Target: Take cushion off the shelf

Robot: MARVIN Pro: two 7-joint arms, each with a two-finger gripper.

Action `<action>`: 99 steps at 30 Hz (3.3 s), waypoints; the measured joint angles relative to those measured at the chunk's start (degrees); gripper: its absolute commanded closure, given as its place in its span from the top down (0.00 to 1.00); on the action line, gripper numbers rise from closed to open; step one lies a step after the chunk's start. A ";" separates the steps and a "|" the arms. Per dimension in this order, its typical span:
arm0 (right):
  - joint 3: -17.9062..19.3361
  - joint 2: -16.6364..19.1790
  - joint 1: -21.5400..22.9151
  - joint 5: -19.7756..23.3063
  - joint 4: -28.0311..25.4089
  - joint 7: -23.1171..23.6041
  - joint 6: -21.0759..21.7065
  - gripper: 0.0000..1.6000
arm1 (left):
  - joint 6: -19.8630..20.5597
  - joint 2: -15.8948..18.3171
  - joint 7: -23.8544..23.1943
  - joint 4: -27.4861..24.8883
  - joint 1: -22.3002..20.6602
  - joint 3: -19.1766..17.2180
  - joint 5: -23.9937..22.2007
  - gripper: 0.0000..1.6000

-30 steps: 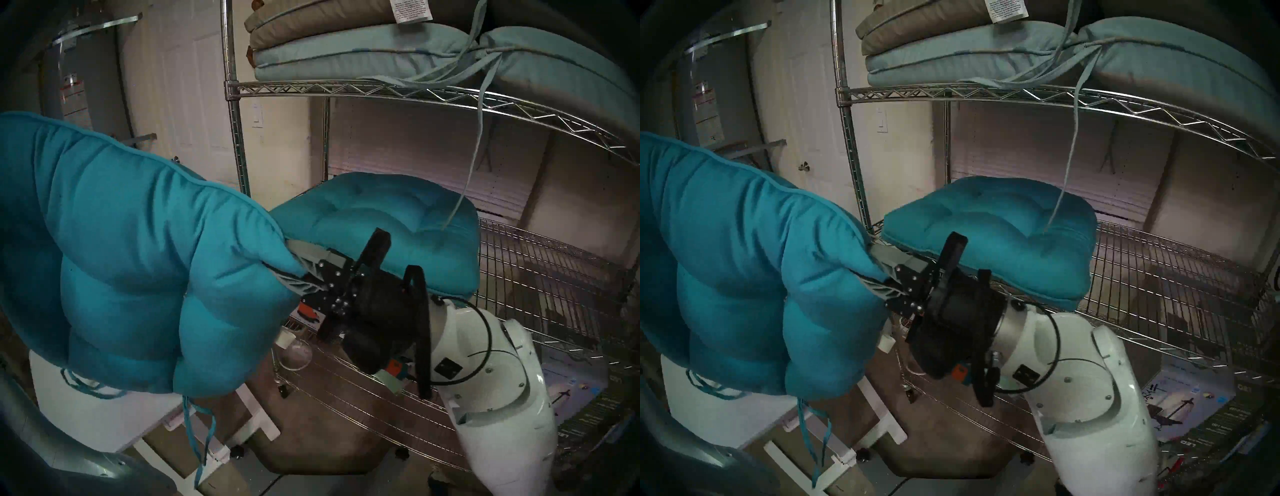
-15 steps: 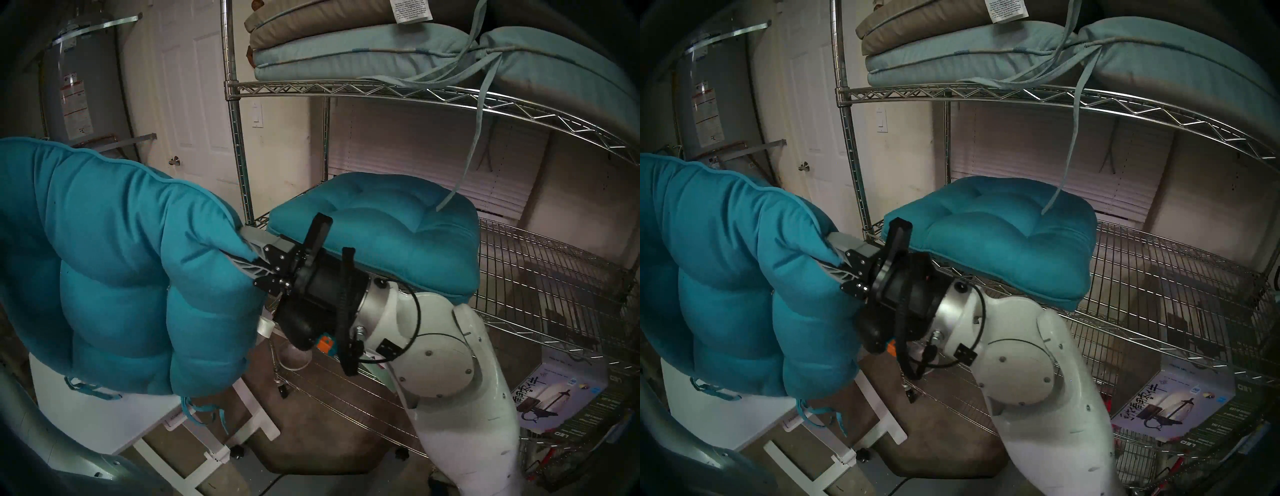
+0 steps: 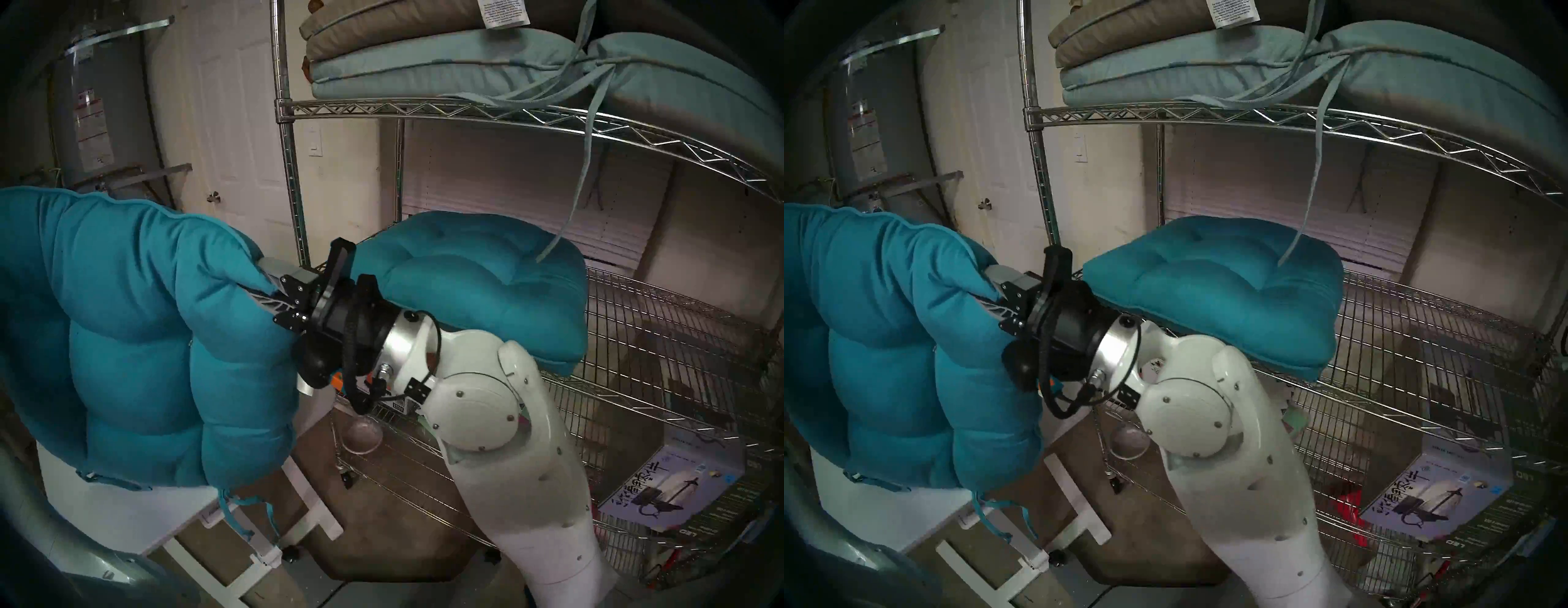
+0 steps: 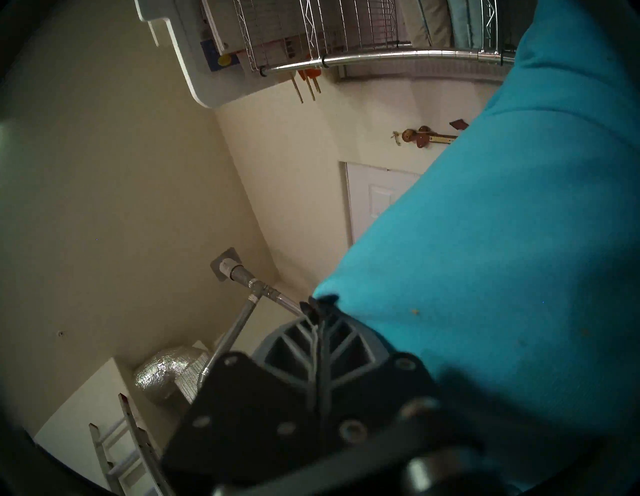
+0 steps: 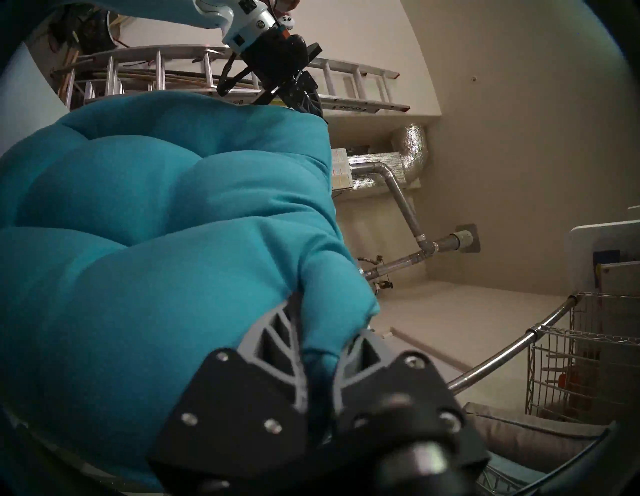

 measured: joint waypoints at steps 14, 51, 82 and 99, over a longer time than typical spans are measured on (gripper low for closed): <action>-3.71 -5.66 8.00 -3.93 10.67 -1.21 -0.11 0.00 | -1.30 3.38 0.77 7.00 -0.97 0.15 3.40 0.00; -8.20 -17.79 25.65 -10.02 45.86 -14.51 -9.81 0.00 | -10.14 7.64 4.76 15.55 -4.91 1.30 11.95 0.00; -12.90 -17.88 25.42 -16.53 67.04 -27.56 -12.81 0.00 | -12.20 1.84 3.89 12.30 -1.28 0.09 8.20 0.00; -11.01 -21.01 32.05 -20.18 85.41 -33.25 -12.45 0.00 | -12.00 0.40 5.52 12.19 3.04 0.09 6.45 0.00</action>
